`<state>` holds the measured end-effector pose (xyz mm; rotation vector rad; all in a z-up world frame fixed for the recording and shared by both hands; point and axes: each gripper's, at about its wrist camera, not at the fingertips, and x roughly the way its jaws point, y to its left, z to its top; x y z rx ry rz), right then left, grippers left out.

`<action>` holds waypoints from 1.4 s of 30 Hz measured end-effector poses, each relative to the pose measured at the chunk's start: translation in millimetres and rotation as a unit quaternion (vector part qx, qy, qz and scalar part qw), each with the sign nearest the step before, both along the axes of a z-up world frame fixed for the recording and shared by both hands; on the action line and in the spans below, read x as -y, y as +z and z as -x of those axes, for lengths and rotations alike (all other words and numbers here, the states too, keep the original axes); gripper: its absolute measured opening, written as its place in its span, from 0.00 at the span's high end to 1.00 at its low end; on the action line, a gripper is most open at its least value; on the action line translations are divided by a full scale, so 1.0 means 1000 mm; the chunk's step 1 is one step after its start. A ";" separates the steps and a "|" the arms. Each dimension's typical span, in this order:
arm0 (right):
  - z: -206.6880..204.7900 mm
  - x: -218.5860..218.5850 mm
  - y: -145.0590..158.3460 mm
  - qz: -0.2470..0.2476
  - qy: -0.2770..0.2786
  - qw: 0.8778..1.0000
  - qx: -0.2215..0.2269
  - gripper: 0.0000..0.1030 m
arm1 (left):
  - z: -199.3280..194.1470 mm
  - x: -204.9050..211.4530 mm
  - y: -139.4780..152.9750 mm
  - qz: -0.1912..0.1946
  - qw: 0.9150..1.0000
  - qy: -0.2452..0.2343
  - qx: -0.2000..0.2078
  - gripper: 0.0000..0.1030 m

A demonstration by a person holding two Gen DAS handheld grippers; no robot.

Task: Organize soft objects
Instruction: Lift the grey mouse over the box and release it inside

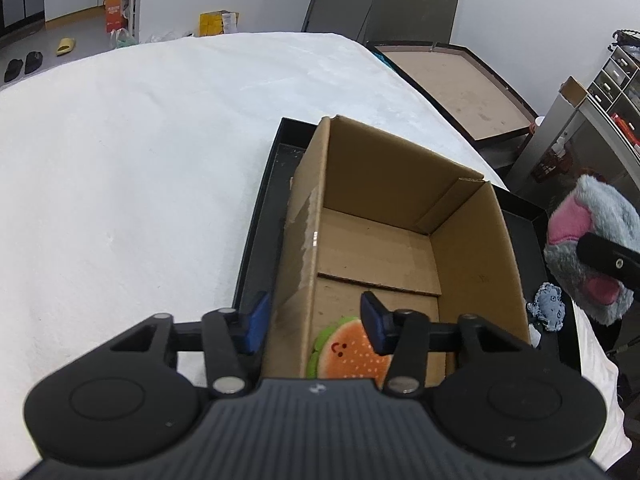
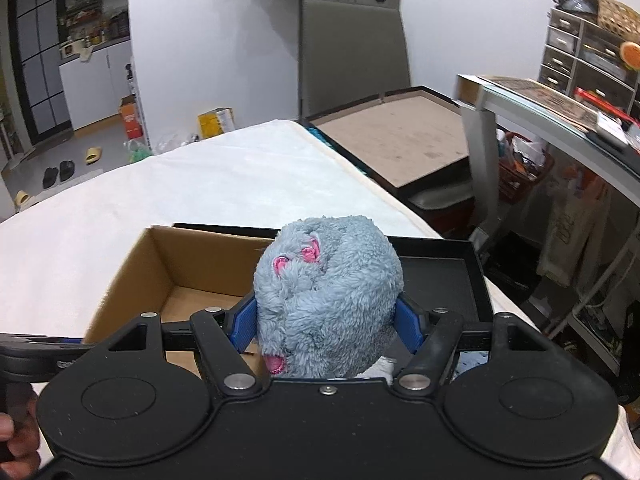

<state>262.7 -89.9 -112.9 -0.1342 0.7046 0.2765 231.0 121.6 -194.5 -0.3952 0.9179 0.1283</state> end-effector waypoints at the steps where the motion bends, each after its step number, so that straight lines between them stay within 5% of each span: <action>1: 0.000 -0.004 0.001 0.000 0.003 1.000 0.000 0.35 | 0.000 -0.001 -0.001 0.003 1.000 0.001 -0.002 0.62; 11: 0.003 -0.048 0.000 0.005 0.042 0.999 -0.010 0.35 | 0.000 -0.014 -0.009 0.019 1.000 0.011 -0.009 0.80; 30: -0.006 -0.108 -0.012 0.002 0.104 0.993 -0.050 0.34 | 0.003 -0.025 -0.009 0.039 0.998 0.040 -0.012 0.82; 37: -0.010 -0.104 -0.008 -0.016 0.105 0.993 -0.051 0.16 | 0.004 -0.024 -0.009 0.035 0.999 0.037 -0.012 0.82; 42: -0.010 -0.086 -0.005 -0.013 0.091 0.995 -0.048 0.15 | 0.004 -0.019 -0.007 0.027 0.999 0.032 -0.011 0.81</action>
